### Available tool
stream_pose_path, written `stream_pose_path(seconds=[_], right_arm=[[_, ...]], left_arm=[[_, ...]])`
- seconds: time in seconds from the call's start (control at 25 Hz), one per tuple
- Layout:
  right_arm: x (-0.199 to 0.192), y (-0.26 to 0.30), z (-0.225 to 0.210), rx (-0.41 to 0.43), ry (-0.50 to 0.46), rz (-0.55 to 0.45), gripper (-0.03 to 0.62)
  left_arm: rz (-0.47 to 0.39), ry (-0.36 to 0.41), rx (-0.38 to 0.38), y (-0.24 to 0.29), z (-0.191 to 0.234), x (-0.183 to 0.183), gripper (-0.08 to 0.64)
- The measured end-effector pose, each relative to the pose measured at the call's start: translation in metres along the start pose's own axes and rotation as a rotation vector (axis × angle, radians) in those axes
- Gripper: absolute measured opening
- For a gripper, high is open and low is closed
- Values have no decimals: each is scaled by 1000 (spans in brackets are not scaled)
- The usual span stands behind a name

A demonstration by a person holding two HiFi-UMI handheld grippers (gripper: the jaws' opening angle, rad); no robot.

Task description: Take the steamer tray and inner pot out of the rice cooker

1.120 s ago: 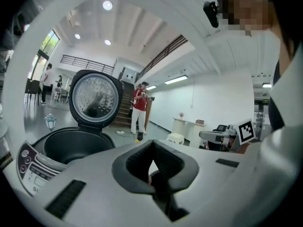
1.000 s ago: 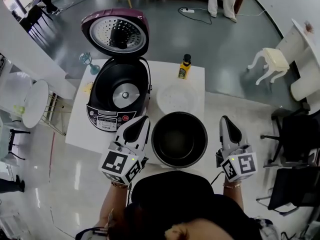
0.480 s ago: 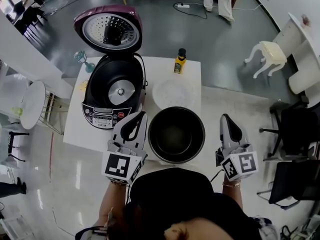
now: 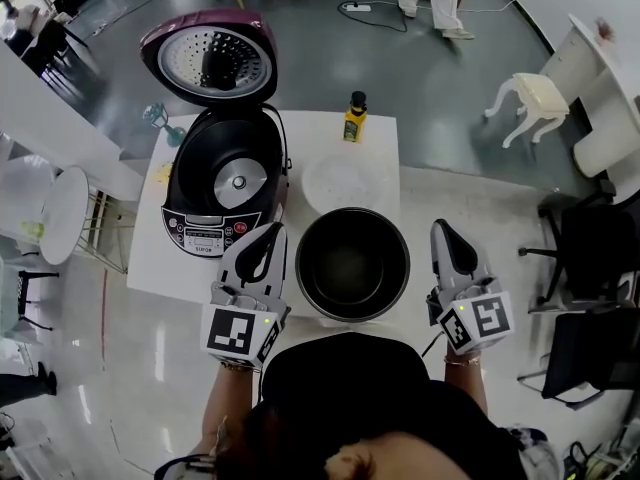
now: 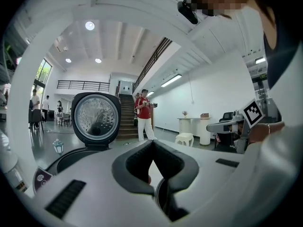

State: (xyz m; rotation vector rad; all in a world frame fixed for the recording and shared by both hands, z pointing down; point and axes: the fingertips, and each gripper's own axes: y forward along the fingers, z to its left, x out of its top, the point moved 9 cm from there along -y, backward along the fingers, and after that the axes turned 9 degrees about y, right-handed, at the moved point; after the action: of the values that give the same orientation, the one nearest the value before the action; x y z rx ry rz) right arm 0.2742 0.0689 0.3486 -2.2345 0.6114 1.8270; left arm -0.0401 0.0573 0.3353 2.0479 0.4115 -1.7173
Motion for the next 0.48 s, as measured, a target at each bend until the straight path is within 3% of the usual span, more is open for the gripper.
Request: stream_pose_path(seconds=[0.48], right_arm=[[-4, 4, 2, 16, -55, 33, 5]], left_arm=[[13, 18, 7, 4, 1, -9, 3]])
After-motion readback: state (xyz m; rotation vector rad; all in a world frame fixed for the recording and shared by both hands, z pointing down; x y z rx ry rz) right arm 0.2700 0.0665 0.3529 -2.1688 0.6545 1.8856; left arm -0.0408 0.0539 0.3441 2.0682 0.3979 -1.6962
